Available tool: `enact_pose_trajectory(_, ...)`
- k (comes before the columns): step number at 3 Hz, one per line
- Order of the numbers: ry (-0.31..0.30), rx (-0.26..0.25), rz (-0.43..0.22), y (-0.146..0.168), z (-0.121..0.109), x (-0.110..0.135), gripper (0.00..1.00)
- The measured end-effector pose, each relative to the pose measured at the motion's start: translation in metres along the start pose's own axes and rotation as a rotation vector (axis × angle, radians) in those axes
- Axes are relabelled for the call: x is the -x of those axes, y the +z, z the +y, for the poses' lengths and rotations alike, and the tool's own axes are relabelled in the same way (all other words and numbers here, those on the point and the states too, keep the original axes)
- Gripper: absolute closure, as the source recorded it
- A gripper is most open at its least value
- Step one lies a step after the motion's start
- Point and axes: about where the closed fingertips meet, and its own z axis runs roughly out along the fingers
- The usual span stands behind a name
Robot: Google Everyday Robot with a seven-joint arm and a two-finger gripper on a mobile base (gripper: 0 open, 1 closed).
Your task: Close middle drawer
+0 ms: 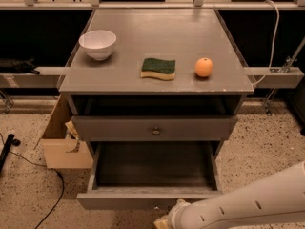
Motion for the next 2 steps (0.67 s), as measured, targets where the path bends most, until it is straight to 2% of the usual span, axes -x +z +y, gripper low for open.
enact_pose_trajectory(1, -0.058, 0.016, 0.004, 0.016, -0.012, -0.004, 0.42)
enact_pose_trajectory(2, -0.251, -0.026, 0.065, 0.037, -0.006, -0.009, 0.40)
